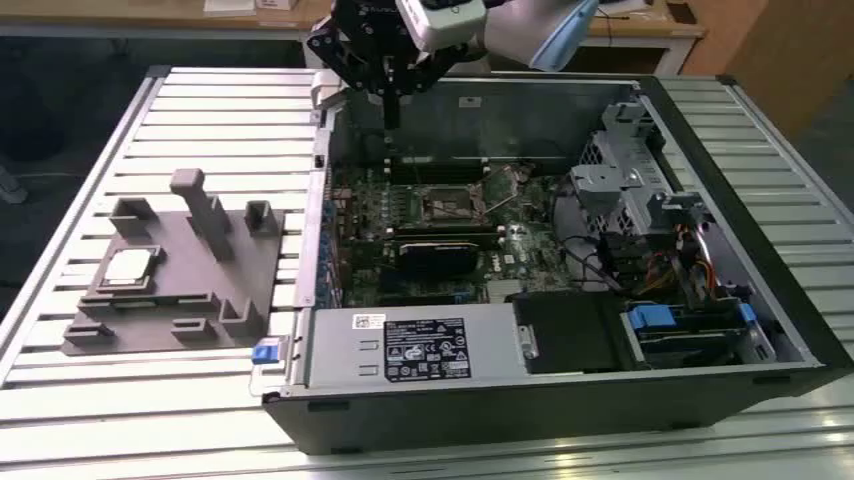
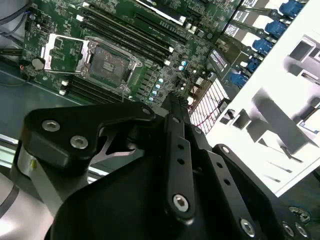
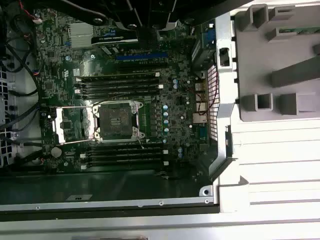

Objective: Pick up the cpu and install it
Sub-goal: 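Reach for the cpu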

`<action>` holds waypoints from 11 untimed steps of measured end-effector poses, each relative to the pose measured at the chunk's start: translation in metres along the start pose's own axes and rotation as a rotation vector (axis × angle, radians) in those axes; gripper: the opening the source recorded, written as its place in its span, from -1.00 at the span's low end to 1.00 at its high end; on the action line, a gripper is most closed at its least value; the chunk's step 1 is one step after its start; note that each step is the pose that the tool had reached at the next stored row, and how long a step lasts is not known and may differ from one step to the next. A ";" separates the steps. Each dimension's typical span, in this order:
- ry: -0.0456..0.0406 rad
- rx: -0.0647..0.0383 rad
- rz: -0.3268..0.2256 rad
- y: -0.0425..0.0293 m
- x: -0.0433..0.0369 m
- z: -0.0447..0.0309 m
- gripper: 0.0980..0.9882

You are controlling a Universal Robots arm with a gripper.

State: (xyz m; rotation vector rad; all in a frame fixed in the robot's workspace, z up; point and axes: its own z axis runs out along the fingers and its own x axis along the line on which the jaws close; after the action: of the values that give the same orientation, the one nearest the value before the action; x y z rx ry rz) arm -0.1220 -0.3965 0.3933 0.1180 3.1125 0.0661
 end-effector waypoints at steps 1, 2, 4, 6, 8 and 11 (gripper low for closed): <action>0.0000 0.000 0.000 0.0000 0.0000 0.0000 -0.98; 0.0000 0.000 0.000 0.0001 0.0000 0.0000 -0.98; 0.0000 0.000 0.000 0.0002 0.0000 0.0000 -0.98; 0.0000 0.000 0.000 0.0002 0.0000 0.0000 -0.98; 0.0000 0.000 0.000 0.0002 0.0001 0.0000 -0.98; 0.0000 0.000 0.000 0.0001 0.0014 0.0000 -0.98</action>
State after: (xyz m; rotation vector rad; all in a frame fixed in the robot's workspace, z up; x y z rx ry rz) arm -0.1234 -0.3963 0.3933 0.1180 3.1125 0.0661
